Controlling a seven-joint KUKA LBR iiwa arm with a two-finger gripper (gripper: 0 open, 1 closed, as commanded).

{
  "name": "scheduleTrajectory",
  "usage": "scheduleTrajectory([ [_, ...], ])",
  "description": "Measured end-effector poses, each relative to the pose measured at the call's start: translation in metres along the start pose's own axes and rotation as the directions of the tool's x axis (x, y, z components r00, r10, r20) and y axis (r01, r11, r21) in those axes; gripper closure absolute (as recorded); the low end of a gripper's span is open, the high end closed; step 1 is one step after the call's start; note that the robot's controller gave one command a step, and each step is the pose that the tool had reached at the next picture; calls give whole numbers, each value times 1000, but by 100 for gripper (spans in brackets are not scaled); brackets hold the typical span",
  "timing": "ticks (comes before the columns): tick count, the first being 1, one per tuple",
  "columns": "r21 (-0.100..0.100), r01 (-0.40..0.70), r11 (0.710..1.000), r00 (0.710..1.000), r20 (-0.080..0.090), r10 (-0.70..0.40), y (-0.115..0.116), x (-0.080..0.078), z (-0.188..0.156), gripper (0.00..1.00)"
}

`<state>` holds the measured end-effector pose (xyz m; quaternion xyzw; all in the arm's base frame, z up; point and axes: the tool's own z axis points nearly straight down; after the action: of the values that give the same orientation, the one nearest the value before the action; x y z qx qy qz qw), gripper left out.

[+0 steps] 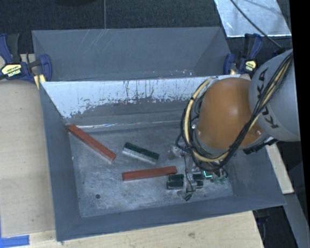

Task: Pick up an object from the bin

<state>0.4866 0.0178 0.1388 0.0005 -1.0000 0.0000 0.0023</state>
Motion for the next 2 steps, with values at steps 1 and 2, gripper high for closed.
scheduleTrajectory([
  [1,-1,-154,988,988,3,154,4,-37,71,0],
  [2,-2,-54,999,999,4,54,63,-17,69,0],
])
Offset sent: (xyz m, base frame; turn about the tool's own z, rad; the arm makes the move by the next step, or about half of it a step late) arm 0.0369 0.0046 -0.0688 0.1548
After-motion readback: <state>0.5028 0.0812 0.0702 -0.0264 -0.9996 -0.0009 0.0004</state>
